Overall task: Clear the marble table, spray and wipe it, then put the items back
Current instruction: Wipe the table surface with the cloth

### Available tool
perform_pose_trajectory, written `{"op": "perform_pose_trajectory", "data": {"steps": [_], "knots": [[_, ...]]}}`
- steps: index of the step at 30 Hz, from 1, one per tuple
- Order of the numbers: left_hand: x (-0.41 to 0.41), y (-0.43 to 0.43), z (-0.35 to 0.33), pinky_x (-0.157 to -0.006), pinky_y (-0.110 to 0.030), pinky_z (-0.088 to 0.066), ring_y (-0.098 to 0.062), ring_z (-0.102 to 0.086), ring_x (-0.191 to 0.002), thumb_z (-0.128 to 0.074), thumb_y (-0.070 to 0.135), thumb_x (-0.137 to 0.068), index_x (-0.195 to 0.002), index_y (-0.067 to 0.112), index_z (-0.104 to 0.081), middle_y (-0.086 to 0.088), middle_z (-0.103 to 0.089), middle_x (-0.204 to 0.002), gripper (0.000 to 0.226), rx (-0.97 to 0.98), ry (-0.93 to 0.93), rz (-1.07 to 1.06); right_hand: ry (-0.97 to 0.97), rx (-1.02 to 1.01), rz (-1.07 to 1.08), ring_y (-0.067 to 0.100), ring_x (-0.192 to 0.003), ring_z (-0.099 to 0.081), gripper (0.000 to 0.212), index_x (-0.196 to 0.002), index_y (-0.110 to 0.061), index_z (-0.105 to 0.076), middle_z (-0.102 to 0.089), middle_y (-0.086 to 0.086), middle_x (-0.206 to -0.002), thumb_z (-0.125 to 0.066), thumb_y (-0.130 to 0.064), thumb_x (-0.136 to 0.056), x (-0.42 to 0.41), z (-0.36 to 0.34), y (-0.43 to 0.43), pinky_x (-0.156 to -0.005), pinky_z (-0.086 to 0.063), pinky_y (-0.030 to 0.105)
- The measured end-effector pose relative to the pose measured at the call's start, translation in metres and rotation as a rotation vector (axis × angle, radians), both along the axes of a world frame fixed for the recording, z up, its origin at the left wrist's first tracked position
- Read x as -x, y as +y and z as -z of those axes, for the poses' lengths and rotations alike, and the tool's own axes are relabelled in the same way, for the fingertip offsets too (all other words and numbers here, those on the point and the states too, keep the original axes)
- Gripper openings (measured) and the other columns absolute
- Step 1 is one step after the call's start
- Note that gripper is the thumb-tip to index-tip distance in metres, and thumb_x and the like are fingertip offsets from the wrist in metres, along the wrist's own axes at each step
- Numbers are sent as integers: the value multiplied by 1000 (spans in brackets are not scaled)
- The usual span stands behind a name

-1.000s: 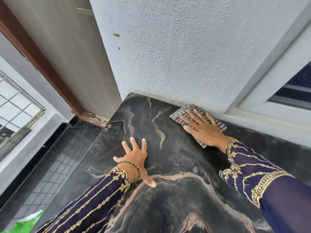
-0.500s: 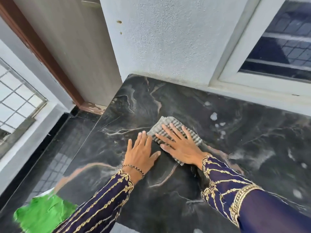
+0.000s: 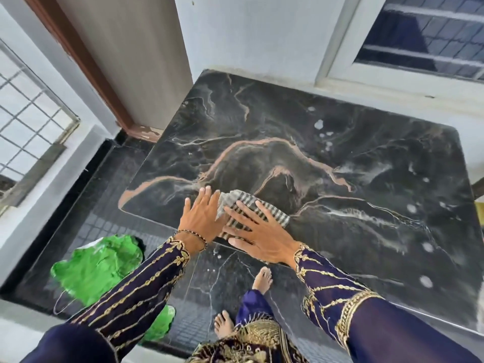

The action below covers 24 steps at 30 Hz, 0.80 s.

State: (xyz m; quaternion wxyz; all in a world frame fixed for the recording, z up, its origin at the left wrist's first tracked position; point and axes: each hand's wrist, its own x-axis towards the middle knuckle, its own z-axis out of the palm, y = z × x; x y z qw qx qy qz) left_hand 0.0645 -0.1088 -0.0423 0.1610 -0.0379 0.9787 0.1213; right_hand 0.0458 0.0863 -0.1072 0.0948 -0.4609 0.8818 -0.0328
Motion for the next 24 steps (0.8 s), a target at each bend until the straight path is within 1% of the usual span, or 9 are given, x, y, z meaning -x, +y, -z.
{"op": "perform_pose_trajectory", "data": {"steps": [4, 8, 13, 16, 18, 20, 21, 24], "knots": [[-5, 8, -1, -120, -51, -10, -23, -5, -150, -30, 47, -99, -151, 13, -14, -9, -9, -162, 65, 91, -3, 101, 41, -11, -70, 20, -158, 7, 51, -159, -49, -14, 0, -5, -171, -23, -54, -109, -16, -3, 18, -125, 1, 57], [-2, 21, 6, -120, -50, -10, -22, -5, -150, -29, 48, -99, -151, 13, -14, -8, -9, -161, 65, 74, -23, 166, 33, 26, -83, 19, -158, 5, 52, -160, -47, -12, 2, -7, -172, -22, -54, -109, -27, 2, 52, -124, -2, 56], [13, 34, 15, -122, -49, -9, -20, -4, -150, -31, 51, -98, -151, 14, -15, -7, -9, -162, 67, 53, -62, 184, -27, 15, -91, 14, -158, 8, 50, -158, -53, -10, 3, -14, -171, -22, -54, -110, -3, 1, 71, -124, 6, 50], [28, 42, 17, -122, -48, -9, -20, -4, -150, -31, 50, -98, -151, 15, -14, -7, -9, -162, 66, 45, -58, 156, -50, 8, -58, 12, -157, 12, 50, -157, -54, -10, 7, -18, -170, -23, -54, -110, 32, 0, 74, -124, 12, 48], [46, 48, 17, -122, -48, -8, -20, -4, -150, -33, 53, -96, -151, 16, -13, -7, -9, -162, 69, -7, -63, 121, -55, 0, -18, 10, -156, 17, 49, -157, -55, -9, 10, -19, -169, -21, -56, -109, 67, 0, 79, -123, 18, 45], [70, 55, 17, -122, -48, -7, -20, -3, -150, -38, 61, -92, -151, 16, -12, -7, -8, -162, 79, -56, -67, 112, -56, -27, 20, 7, -153, 25, 49, -155, -59, -3, 18, -22, -167, -15, -59, -108, 105, 1, 82, -119, 26, 41], [83, 58, 17, -122, -48, -7, -20, -3, -150, -42, 66, -87, -152, 16, -10, -7, -8, -162, 88, -71, -70, 116, -72, -34, 32, 6, -151, 29, 48, -153, -61, 2, 22, -24, -165, -12, -60, -107, 124, 0, 83, -118, 28, 40], [136, 72, 21, -122, -48, -5, -20, 1, -150, -54, 81, -66, -152, 12, -1, -7, -2, -162, 122, -33, -90, 135, -122, -43, 67, 4, -149, 32, 48, -149, -65, 10, 27, -26, -163, -7, -64, -104, 187, 2, 90, -118, 27, 41]]}}
